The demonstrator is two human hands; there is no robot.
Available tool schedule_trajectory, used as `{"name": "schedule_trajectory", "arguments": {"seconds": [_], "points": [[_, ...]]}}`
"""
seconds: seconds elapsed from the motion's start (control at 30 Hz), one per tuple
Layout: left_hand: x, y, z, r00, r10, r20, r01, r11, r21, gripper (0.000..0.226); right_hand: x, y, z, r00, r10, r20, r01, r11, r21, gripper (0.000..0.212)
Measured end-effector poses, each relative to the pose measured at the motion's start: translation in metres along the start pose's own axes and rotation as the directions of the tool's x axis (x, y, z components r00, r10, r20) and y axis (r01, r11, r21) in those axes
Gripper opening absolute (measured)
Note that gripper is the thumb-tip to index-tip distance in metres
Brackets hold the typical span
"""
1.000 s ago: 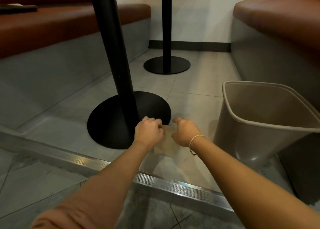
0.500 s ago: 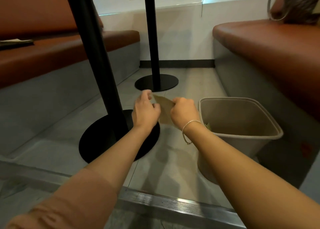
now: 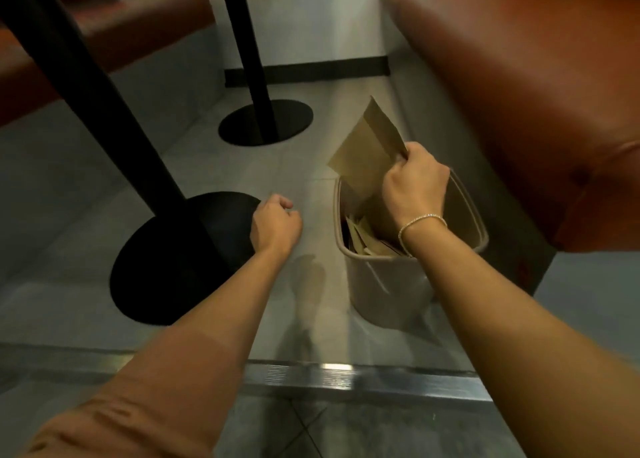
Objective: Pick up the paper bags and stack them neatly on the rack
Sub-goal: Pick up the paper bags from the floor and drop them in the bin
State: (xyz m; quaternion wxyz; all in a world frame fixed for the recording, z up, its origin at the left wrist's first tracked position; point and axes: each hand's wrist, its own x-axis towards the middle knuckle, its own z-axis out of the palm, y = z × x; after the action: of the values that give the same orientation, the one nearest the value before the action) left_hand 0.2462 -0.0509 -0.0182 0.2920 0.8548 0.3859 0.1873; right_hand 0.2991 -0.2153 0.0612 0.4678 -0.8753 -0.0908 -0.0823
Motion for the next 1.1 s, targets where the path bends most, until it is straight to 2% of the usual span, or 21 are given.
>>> {"name": "schedule_trajectory", "arguments": {"seconds": [0.1,0.17,0.3,0.47,0.7,1.1], "points": [[-0.009,0.011,0.000,0.998,-0.040,0.039,0.038,0.998,0.042,0.021,-0.003,0.002,-0.013,0.995,0.094,0.022,-0.094,0.995,-0.020,0.032],[-0.014,0.022,-0.005,0.996,-0.066,0.061,0.062,0.996,0.061,0.020,-0.004,0.002,-0.020,0.982,0.159,0.104,-0.156,0.987,-0.036,0.037],[-0.025,0.051,-0.024,0.991,-0.096,0.097,0.087,0.991,0.098,0.022,-0.008,-0.003,-0.037,0.874,0.345,0.342,-0.316,0.938,-0.139,0.061],[-0.043,0.096,-0.050,0.981,-0.119,0.150,0.102,0.988,0.118,0.024,-0.014,-0.033,-0.073,0.828,0.348,0.439,-0.262,0.933,-0.247,0.056],[-0.076,0.163,-0.097,0.971,-0.146,0.189,0.122,0.984,0.133,0.025,-0.007,-0.100,-0.139,0.748,0.341,0.570,-0.205,0.935,-0.291,0.050],[-0.085,0.253,-0.216,0.965,-0.176,0.196,0.152,0.979,0.132,0.025,0.040,-0.235,-0.228,0.736,0.256,0.626,-0.126,0.961,-0.245,0.042]]}}
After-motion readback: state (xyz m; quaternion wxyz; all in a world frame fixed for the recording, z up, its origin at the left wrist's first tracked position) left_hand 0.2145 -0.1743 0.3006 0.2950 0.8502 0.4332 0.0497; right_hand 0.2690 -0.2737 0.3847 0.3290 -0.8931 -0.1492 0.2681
